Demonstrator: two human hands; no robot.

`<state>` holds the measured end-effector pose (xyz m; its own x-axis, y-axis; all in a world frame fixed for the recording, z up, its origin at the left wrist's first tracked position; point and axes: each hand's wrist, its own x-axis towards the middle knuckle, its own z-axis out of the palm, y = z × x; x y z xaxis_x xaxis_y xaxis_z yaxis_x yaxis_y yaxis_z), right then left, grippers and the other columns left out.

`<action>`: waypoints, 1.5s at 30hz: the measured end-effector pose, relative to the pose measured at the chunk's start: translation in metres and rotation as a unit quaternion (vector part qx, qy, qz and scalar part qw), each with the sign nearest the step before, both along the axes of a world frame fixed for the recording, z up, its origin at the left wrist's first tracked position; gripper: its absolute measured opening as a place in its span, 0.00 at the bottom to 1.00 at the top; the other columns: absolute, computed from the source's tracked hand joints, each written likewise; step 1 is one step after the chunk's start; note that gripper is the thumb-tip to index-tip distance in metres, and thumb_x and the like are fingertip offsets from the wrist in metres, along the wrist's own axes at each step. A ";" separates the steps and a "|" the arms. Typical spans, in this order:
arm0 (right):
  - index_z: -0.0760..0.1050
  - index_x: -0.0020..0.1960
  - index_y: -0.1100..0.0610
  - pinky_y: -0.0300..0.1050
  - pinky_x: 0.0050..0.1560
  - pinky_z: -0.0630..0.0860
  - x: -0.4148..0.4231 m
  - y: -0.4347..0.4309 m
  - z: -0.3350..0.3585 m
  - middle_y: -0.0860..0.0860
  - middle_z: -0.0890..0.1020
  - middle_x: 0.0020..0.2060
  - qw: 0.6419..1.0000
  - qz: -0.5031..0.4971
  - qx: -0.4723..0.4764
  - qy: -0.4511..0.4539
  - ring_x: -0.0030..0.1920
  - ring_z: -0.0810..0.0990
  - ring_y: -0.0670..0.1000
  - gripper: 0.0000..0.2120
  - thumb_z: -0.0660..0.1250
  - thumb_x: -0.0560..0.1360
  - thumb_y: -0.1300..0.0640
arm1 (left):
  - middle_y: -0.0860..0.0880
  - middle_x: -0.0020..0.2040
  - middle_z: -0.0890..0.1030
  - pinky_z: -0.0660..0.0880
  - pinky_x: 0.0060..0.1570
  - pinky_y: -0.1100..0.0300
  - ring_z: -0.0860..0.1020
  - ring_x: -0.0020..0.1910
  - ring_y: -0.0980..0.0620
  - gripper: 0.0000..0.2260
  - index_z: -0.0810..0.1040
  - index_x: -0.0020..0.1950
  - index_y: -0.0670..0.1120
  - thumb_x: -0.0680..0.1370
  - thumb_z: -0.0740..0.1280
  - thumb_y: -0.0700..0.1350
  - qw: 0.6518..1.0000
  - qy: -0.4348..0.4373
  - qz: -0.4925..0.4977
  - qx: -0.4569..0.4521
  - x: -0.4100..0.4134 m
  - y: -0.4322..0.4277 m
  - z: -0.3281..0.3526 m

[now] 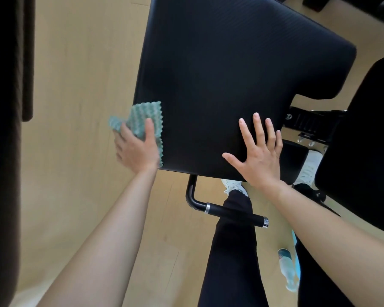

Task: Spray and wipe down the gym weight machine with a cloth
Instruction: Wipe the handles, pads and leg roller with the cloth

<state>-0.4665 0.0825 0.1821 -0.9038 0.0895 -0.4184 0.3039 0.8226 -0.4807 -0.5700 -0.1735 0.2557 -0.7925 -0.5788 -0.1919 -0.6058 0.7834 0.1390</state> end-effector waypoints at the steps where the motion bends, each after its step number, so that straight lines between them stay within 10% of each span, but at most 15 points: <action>1: 0.43 0.84 0.41 0.64 0.81 0.42 0.010 0.002 0.000 0.49 0.42 0.84 1.000 -0.011 -0.001 -0.013 0.83 0.39 0.57 0.44 0.60 0.76 0.27 | 0.44 0.81 0.63 0.67 0.70 0.41 0.65 0.76 0.39 0.41 0.61 0.80 0.50 0.76 0.52 0.76 0.998 0.010 0.060 0.021 0.012 0.001 0.000; 6: 0.48 0.84 0.43 0.63 0.81 0.44 0.046 0.012 0.000 0.49 0.44 0.84 0.997 -0.058 -0.005 -0.042 0.83 0.42 0.58 0.45 0.65 0.76 0.30 | 0.49 0.76 0.64 0.68 0.62 0.56 0.72 0.65 0.49 0.43 0.40 0.83 0.55 0.79 0.65 0.64 0.915 0.137 0.277 0.259 0.056 0.053 0.002; 9: 0.47 0.84 0.43 0.62 0.81 0.44 0.053 0.016 0.001 0.49 0.44 0.84 0.996 -0.067 -0.012 -0.056 0.83 0.42 0.57 0.46 0.67 0.75 0.31 | 0.54 0.67 0.74 0.71 0.64 0.53 0.76 0.65 0.49 0.36 0.51 0.81 0.52 0.80 0.66 0.60 0.837 0.098 0.400 0.361 0.073 0.105 -0.004; 13: 0.50 0.83 0.42 0.61 0.81 0.47 0.059 0.020 0.002 0.49 0.47 0.84 0.993 -0.098 -0.032 -0.061 0.83 0.44 0.56 0.45 0.70 0.75 0.37 | 0.52 0.58 0.76 0.69 0.55 0.52 0.75 0.57 0.47 0.31 0.56 0.78 0.50 0.81 0.67 0.58 0.843 0.039 0.416 0.339 0.092 0.161 -0.002; 17: 0.61 0.81 0.49 0.53 0.77 0.58 0.075 0.022 0.014 0.51 0.59 0.80 0.963 -0.238 -0.111 -0.060 0.79 0.56 0.53 0.38 0.73 0.76 0.47 | 0.50 0.72 0.72 0.69 0.64 0.51 0.74 0.64 0.47 0.33 0.56 0.81 0.50 0.81 0.68 0.57 0.829 -0.059 0.409 0.378 0.112 0.187 -0.002; 20: 0.70 0.73 0.56 0.48 0.70 0.72 0.087 0.018 0.036 0.51 0.75 0.63 0.867 -0.431 -0.221 -0.113 0.62 0.75 0.48 0.28 0.73 0.77 0.50 | 0.49 0.69 0.75 0.68 0.59 0.55 0.73 0.59 0.51 0.27 0.64 0.76 0.48 0.82 0.66 0.58 0.791 -0.113 0.399 0.449 0.122 0.188 0.011; 24: 0.74 0.65 0.60 0.51 0.53 0.84 0.088 0.003 0.053 0.57 0.82 0.55 0.592 -0.578 -0.448 -0.339 0.53 0.85 0.57 0.25 0.74 0.77 0.44 | 0.46 0.68 0.76 0.76 0.64 0.52 0.77 0.65 0.45 0.22 0.73 0.72 0.49 0.81 0.66 0.57 0.794 -0.181 0.357 0.457 0.127 0.156 0.025; 26: 0.73 0.64 0.62 0.53 0.56 0.83 0.082 -0.009 0.056 0.61 0.81 0.59 0.474 -0.573 -0.537 -0.399 0.56 0.85 0.61 0.26 0.74 0.77 0.44 | 0.47 0.61 0.82 0.81 0.56 0.52 0.83 0.57 0.44 0.12 0.80 0.61 0.47 0.81 0.67 0.52 0.849 -0.166 0.299 0.404 0.132 0.136 0.029; 30: 0.75 0.64 0.64 0.59 0.65 0.79 0.056 -0.030 0.052 0.63 0.82 0.60 0.372 -0.596 -0.612 -0.364 0.60 0.83 0.62 0.20 0.70 0.80 0.50 | 0.52 0.54 0.82 0.81 0.54 0.51 0.82 0.51 0.52 0.09 0.83 0.58 0.48 0.78 0.70 0.42 0.971 -0.034 -0.109 0.210 0.137 0.101 0.028; 34: 0.74 0.64 0.63 0.60 0.61 0.81 0.040 -0.030 0.043 0.66 0.82 0.58 0.299 -0.659 -0.612 -0.319 0.59 0.83 0.63 0.15 0.70 0.81 0.57 | 0.46 0.70 0.75 0.75 0.61 0.51 0.72 0.65 0.43 0.20 0.80 0.69 0.48 0.76 0.74 0.45 0.880 -0.041 -0.472 0.048 0.121 0.076 -0.004; 45: 0.75 0.65 0.60 0.58 0.58 0.83 0.055 -0.001 0.022 0.62 0.84 0.57 0.241 -0.785 -0.530 -0.211 0.55 0.85 0.61 0.21 0.75 0.77 0.52 | 0.49 0.65 0.80 0.69 0.60 0.47 0.72 0.66 0.43 0.13 0.82 0.62 0.53 0.77 0.73 0.50 0.733 0.009 -0.679 -0.021 0.112 0.114 -0.054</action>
